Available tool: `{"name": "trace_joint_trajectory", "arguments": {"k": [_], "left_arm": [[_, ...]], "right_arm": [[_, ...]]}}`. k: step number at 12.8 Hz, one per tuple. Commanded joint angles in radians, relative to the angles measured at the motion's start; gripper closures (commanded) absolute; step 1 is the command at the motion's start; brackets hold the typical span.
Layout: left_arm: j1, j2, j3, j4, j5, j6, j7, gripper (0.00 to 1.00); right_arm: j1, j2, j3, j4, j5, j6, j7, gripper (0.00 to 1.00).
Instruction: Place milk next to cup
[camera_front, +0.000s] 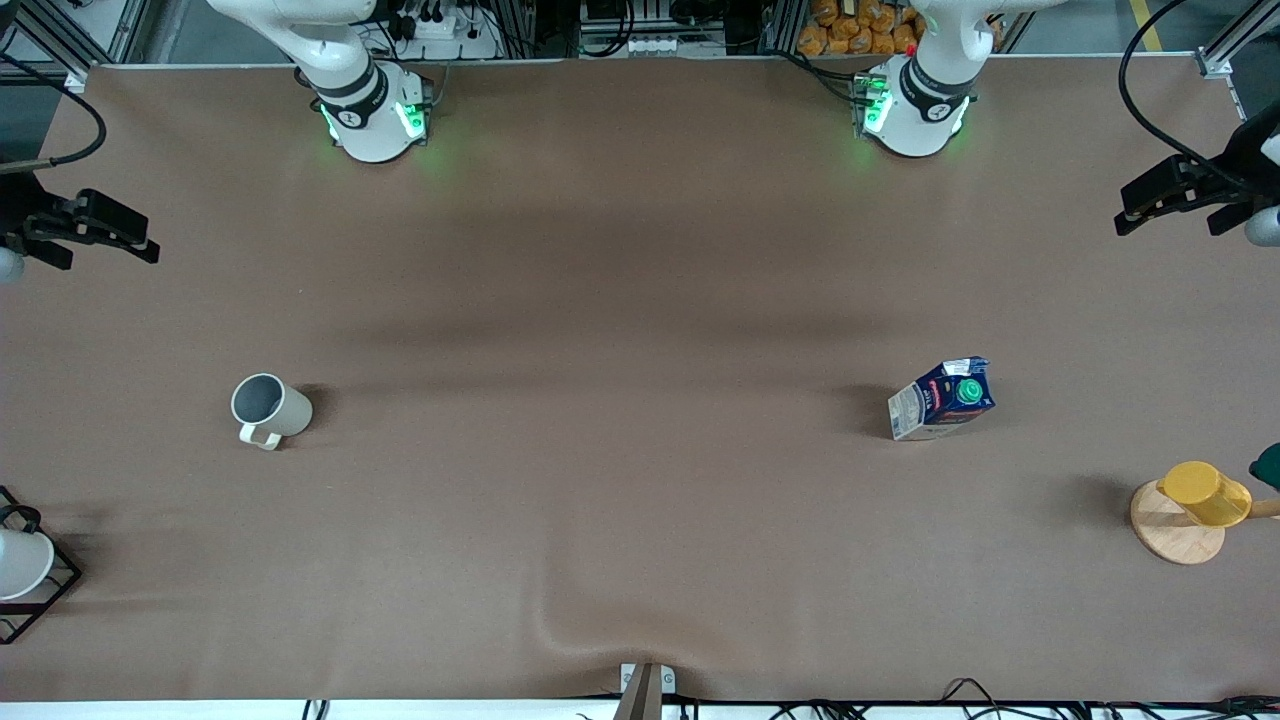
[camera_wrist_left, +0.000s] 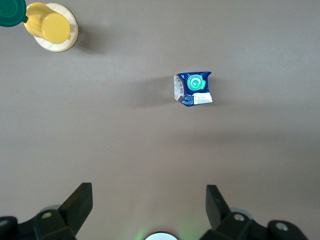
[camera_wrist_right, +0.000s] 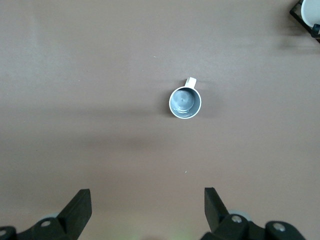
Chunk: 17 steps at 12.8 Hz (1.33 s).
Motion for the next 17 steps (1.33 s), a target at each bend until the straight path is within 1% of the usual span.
{"name": "trace_joint_trajectory", "arguments": {"k": [1, 3, 11, 17], "left_arm": [[-0.005, 0.004, 0.002, 0.023, -0.012, -0.028, 0.002, 0.0], [-0.007, 0.004, 0.002, 0.023, -0.012, -0.045, -0.001, 0.0], [-0.005, 0.01, 0.007, 0.02, -0.02, -0.043, -0.002, 0.0], [-0.004, 0.01, 0.01, 0.023, -0.02, -0.016, -0.001, 0.0]], "right_arm": [[0.006, 0.011, 0.005, 0.024, -0.001, -0.011, 0.009, 0.0], [0.006, 0.012, 0.003, 0.03, 0.001, -0.012, 0.006, 0.0], [0.0, 0.032, 0.003, 0.041, 0.005, -0.011, 0.006, 0.0], [0.006, 0.017, 0.006, 0.045, 0.004, -0.041, 0.016, 0.0]]}}
